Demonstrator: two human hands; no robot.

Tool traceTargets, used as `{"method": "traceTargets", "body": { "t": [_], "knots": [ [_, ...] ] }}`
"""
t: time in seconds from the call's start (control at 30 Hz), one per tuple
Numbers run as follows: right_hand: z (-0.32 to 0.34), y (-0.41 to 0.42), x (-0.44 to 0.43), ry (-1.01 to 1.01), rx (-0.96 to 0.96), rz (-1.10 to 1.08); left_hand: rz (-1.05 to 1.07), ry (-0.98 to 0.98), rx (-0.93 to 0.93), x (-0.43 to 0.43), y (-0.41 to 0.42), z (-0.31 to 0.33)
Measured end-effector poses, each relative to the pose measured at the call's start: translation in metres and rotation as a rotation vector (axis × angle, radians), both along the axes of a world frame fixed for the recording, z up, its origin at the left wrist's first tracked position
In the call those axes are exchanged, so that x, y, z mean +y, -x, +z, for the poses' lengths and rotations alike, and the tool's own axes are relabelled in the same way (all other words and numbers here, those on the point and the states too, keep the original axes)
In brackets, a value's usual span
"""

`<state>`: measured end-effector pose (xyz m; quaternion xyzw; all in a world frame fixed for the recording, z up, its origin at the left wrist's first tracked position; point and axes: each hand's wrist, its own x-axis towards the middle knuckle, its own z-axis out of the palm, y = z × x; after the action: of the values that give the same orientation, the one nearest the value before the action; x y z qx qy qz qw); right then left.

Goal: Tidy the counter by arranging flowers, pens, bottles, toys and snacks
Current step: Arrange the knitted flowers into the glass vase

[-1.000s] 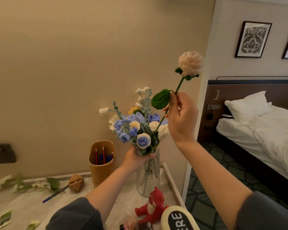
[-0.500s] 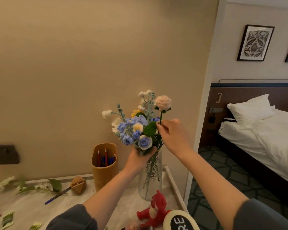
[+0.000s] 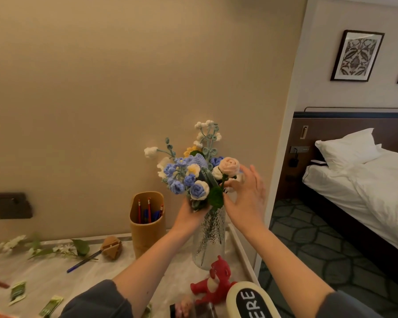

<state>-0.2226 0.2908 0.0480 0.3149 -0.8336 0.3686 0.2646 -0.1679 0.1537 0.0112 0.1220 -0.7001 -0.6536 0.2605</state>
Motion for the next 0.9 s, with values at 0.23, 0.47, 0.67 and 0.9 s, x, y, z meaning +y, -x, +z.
{"method": "traceTargets", "body": {
  "t": [0.23, 0.47, 0.67, 0.9],
  "knots": [
    [-0.024, -0.031, 0.009, 0.222, -0.026, 0.001, 0.066, -0.105, -0.157, 0.009, -0.02, -0.005],
    [-0.049, -0.082, -0.008, 0.421, 0.027, 0.268, 0.198, -0.064, -0.156, 0.007, -0.074, -0.015],
    [-0.065, -0.127, -0.05, 0.362, -0.101, 0.425, 0.35, -0.01, -0.097, -0.023, -0.136, -0.028],
    [-0.084, -0.185, -0.113, 0.229, -0.377, 0.612, 0.511, -0.101, -0.11, -0.071, -0.222, -0.045]
  ]
}}
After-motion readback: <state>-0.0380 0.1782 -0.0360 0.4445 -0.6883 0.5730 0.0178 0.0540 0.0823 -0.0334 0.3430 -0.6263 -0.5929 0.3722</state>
